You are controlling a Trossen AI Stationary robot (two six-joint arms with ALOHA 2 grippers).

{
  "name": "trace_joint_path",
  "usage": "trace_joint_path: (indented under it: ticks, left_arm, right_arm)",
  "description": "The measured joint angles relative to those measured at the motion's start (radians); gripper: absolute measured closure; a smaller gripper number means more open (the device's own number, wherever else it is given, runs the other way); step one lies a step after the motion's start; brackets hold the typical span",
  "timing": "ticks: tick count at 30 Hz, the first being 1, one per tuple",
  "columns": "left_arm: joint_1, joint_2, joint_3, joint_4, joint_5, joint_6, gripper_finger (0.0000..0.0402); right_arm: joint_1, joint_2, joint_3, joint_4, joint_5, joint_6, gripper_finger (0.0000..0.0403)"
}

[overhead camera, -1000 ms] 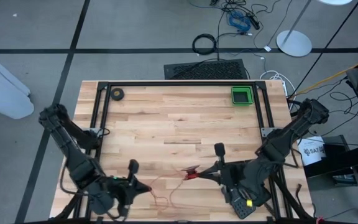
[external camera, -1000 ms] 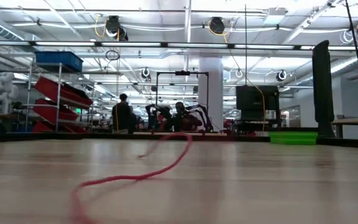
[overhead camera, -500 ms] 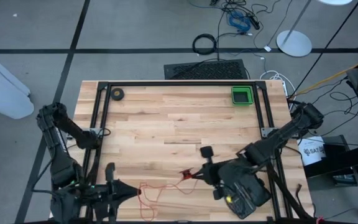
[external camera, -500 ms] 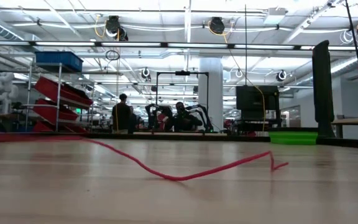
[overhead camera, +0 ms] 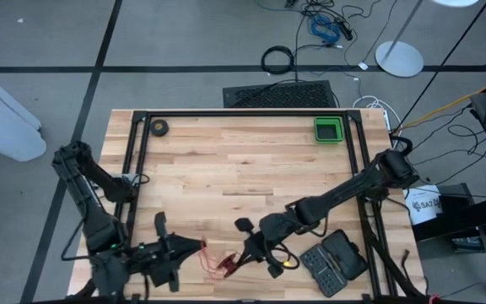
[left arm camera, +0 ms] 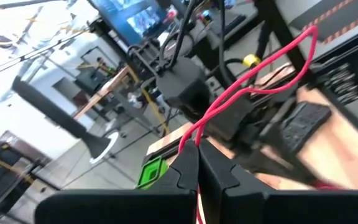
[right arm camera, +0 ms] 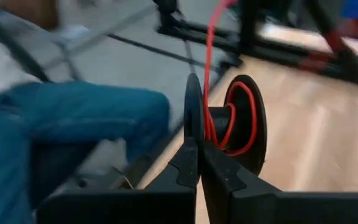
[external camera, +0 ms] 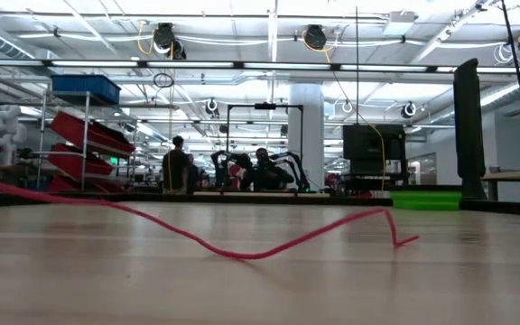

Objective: Coil cords
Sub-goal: Uncoil the red wire on the black spool

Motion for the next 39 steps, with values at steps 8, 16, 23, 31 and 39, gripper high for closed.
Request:
trace_joint_path:
  ticks: [8,16,23,31,39]
  left_arm:
    - [0.088,0.052,0.0,-0.006,0.004,0.0,0.04]
    - [0.16,0.085,0.0,-0.01,-0.011,-0.028,0.04]
    - [0.222,0.115,0.0,-0.114,-0.031,-0.159,0.04]
    - [0.282,0.129,0.0,-0.267,0.138,-0.292,0.04]
    - [0.292,0.129,0.0,-0.35,0.452,-0.315,0.04]
  right_arm:
    - [0.005,-0.002,0.0,0.081,-0.076,0.003,0.0403]
    - [0.057,-0.014,0.064,0.122,-0.152,-0.006,0.0403]
    - [0.121,-0.014,0.149,0.124,-0.179,-0.065,0.0403]
    - [0.182,-0.015,0.228,0.12,-0.167,-0.182,0.0403]
    - [0.218,-0.027,0.328,-0.016,0.006,-0.305,0.0403]
